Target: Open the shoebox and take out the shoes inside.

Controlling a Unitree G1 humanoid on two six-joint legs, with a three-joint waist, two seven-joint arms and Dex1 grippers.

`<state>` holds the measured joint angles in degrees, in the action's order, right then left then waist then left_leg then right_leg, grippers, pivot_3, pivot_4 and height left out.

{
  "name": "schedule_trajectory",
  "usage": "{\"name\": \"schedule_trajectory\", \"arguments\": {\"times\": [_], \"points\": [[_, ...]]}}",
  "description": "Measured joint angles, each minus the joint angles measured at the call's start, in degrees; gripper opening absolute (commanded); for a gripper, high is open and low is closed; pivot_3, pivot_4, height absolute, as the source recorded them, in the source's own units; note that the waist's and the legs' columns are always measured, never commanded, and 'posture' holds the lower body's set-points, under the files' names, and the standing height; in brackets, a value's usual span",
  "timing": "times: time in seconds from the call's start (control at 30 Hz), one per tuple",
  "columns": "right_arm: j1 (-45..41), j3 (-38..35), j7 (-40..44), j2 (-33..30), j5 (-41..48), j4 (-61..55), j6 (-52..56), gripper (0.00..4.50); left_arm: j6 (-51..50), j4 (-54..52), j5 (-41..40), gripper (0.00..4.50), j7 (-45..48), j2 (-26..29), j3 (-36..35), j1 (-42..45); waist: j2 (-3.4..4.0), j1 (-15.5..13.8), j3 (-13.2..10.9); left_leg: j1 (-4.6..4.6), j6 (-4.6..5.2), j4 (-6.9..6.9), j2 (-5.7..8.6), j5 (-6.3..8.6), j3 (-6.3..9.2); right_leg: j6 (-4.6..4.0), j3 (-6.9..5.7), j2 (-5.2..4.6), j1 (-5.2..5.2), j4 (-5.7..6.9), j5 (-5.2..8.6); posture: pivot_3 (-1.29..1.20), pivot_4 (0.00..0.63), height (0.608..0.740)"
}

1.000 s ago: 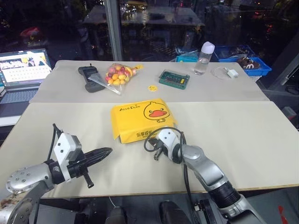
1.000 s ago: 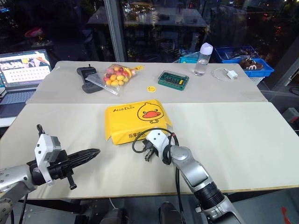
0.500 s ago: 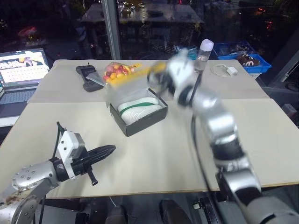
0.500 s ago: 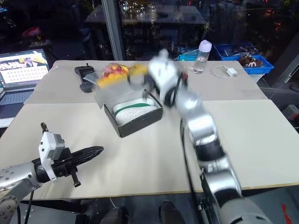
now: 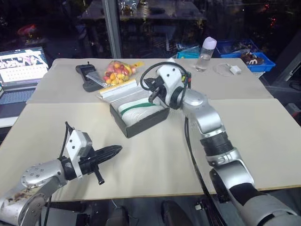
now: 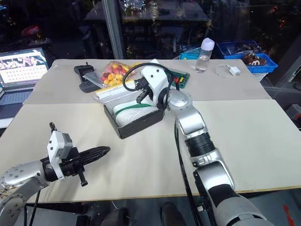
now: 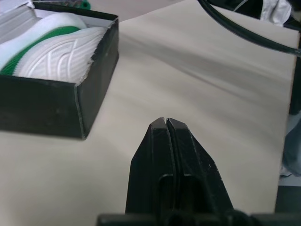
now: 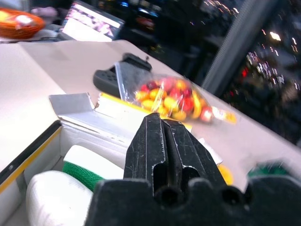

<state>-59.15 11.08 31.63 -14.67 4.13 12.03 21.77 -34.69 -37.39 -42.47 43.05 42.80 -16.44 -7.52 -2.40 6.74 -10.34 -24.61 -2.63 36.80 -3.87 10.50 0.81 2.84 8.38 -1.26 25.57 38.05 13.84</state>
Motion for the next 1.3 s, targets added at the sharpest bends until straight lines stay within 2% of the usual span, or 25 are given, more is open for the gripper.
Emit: {"name": "schedule_trajectory", "arguments": {"times": [0.1, 0.2, 0.33, 0.43, 0.57, 0.8, 0.93, 1.07, 1.3], "points": [[-3.75, 1.49, 6.12, -1.54, -0.50, 2.65, -1.16, 1.03, -0.47, 0.01, -0.37, 0.00, 0.06, 0.00, 0.52, 0.58, 0.00, 0.41, 0.00, 0.36, 0.00, -0.03, -0.06, 0.00, 0.05, 0.23, -0.03, 0.08, -0.29, 0.01, 0.22, 0.00, 0.150, 0.712], [-6.83, 3.85, 14.33, -2.13, -0.62, 8.81, -4.23, 2.00, -0.49, 0.09, -0.37, 0.00, 0.10, -0.01, 1.42, 1.59, 0.00, 0.48, 0.00, 0.50, 0.01, 0.01, -0.04, -0.01, 0.04, 0.25, -0.02, 0.07, -0.46, -0.01, 0.21, 0.00, 0.150, 0.712], [-11.78, 8.02, 25.53, -2.15, -2.46, 22.42, -13.41, 3.47, -0.53, 0.28, -0.36, 0.00, 0.03, -0.31, 2.40, 2.19, 0.00, 0.47, 0.00, 0.49, 0.02, 0.03, -0.04, -0.01, 0.05, 0.24, -0.03, 0.07, -0.46, -0.01, 0.21, 0.00, 0.150, 0.712], [-13.22, 9.66, 29.35, -1.44, -5.25, 33.55, -20.23, 4.43, -0.52, 0.30, -0.35, 0.00, -0.39, -0.79, 2.96, 2.10, 0.00, 0.42, 0.00, 0.41, 0.02, 0.01, -0.04, -0.01, 0.07, 0.21, -0.05, 0.07, -0.44, -0.03, 0.21, 0.00, 0.150, 0.712], [-15.35, 10.69, 27.86, 1.77, -9.25, 46.60, -27.33, 4.43, -0.52, 0.24, -0.37, 0.00, -1.30, -1.21, 3.09, 2.05, 0.00, 0.74, 0.00, 0.35, 0.02, -0.02, -0.04, -0.01, 0.08, -0.05, -0.04, 0.07, -0.38, -0.04, 0.05, 0.00, 0.150, 0.712], [-17.91, 10.12, 23.16, 4.37, -13.59, 56.86, -35.17, 4.43, -0.52, -1.14, -0.40, 0.00, -3.10, -1.71, 2.84, -0.36, 0.00, 0.70, 0.00, 0.55, 0.01, -0.01, -0.03, -0.01, 0.11, 0.22, -0.05, 0.07, -0.55, -0.01, 0.22, 0.00, 0.150, 0.712], [-17.80, 9.92, 23.41, 4.89, -14.85, 58.55, -36.39, 4.43, -0.52, -2.19, -0.43, 0.00, -3.78, -1.78, 2.82, -0.66, 0.00, 0.67, 0.00, 0.86, 0.01, -0.01, -0.02, -0.01, 0.12, 0.23, -0.06, 0.07, -0.84, -0.01, 0.23, 0.00, 0.150, 0.712], [-15.88, 10.30, 27.38, 4.88, -16.30, 58.51, -36.98, 4.43, -0.53, -2.34, -0.48, 0.00, -4.26, -1.77, 2.63, -0.97, -0.01, 0.69, 0.01, 1.33, 0.00, -0.02, -0.02, 0.00, 0.16, 0.22, -0.10, 0.07, -1.32, -0.05, 0.35, 0.00, 0.150, 0.712], [-13.57, 10.29, 30.55, 4.89, -16.50, 56.26, -38.54, 4.43, -0.54, -2.57, -0.56, 0.00, -4.87, -1.78, 2.57, -1.29, -0.02, 0.97, 0.04, 1.41, 0.00, -0.06, -0.02, 0.00, 0.19, 0.20, -0.11, 0.07, -1.37, -0.03, 0.37, 0.00, 0.150, 0.712]]}}
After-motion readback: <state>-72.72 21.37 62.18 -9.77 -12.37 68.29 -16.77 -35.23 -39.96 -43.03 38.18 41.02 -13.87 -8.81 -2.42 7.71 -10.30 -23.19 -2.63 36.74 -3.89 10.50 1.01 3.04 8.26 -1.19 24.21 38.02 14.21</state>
